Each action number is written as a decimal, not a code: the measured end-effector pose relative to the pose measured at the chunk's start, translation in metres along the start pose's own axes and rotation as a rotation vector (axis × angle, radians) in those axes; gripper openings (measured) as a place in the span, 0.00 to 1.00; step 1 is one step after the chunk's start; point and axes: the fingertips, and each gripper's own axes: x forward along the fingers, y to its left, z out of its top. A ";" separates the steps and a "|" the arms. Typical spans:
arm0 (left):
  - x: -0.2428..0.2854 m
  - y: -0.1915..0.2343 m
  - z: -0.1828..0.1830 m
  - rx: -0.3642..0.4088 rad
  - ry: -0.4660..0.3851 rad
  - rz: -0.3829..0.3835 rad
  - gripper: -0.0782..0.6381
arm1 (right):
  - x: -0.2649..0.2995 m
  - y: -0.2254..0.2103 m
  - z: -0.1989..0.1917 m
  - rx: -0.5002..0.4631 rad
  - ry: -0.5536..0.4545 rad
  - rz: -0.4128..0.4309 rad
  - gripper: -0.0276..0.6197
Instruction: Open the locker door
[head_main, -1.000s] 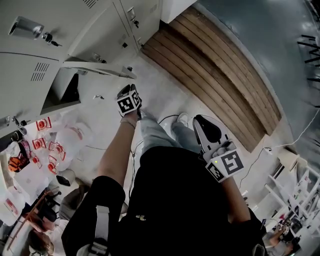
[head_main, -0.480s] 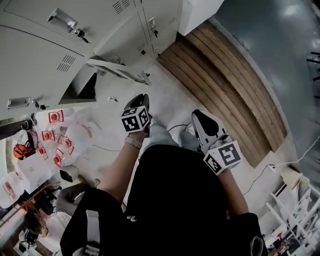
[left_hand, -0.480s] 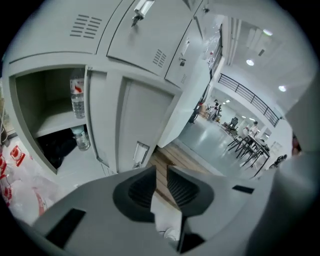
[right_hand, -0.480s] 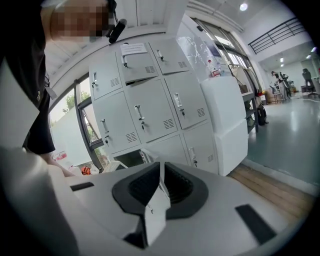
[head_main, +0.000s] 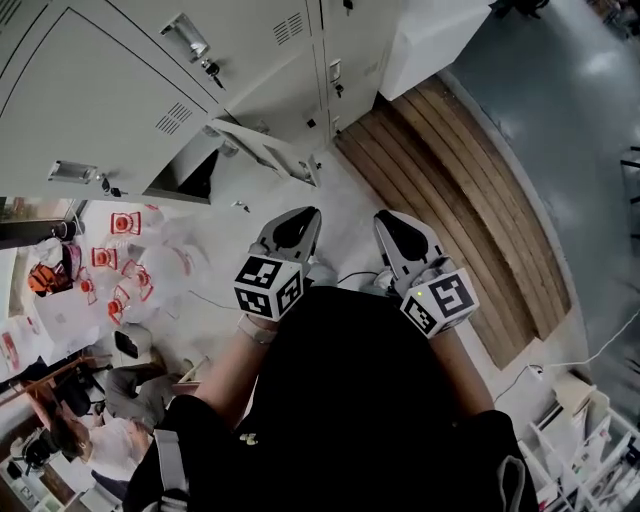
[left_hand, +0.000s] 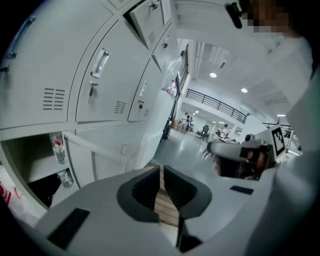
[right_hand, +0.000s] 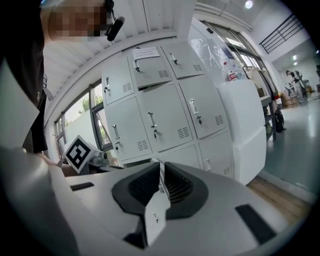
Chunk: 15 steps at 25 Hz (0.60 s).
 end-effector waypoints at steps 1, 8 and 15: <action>-0.005 -0.004 0.008 0.011 -0.021 -0.003 0.16 | 0.002 0.002 0.003 -0.005 -0.003 0.011 0.11; -0.028 -0.035 0.038 0.145 -0.112 -0.107 0.15 | 0.009 0.017 0.021 -0.051 -0.027 0.060 0.11; -0.041 -0.033 0.055 0.115 -0.188 -0.098 0.14 | 0.008 0.026 0.032 -0.117 -0.044 0.082 0.11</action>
